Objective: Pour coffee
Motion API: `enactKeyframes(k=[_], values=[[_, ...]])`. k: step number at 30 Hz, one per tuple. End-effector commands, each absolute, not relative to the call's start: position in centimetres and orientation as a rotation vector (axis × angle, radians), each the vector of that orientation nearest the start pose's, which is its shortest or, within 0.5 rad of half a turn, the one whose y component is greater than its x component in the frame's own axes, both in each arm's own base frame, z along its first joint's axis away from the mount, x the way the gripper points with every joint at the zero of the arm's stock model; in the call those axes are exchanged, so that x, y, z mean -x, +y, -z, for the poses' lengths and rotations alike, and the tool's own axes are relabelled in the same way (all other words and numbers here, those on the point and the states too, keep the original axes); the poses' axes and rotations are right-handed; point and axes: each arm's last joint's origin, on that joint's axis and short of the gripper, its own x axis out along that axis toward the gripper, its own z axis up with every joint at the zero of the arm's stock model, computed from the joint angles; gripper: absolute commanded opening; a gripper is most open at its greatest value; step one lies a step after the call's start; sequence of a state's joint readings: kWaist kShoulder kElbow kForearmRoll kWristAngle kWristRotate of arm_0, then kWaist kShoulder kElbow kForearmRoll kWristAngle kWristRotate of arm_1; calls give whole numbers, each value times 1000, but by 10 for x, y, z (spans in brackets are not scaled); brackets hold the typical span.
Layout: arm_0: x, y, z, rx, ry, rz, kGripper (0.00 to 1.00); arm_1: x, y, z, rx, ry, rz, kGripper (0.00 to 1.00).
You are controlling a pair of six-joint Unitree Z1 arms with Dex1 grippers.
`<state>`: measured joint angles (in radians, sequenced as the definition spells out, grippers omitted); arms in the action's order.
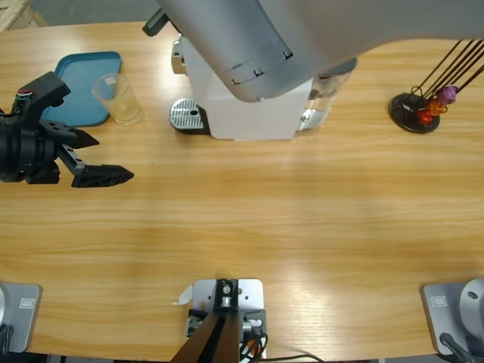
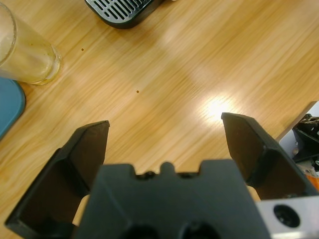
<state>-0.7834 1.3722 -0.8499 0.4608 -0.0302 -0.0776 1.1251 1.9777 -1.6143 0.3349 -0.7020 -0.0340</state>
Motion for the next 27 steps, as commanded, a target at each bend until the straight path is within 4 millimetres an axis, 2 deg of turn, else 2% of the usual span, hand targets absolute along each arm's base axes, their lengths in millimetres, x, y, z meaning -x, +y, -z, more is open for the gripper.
enactKeyframes(k=[1, 16, 27], values=[[-150, -155, -273, -312, 1025, 715, 977, -229, 402, -235, 753, 620, -425, 0], [-150, -154, -273, -312, 1024, 715, 977, -225, 399, -214, 711, 682, -405, 0], [-149, -153, -273, -310, 1023, 715, 973, -222, 395, -211, 705, 696, -403, 0]])
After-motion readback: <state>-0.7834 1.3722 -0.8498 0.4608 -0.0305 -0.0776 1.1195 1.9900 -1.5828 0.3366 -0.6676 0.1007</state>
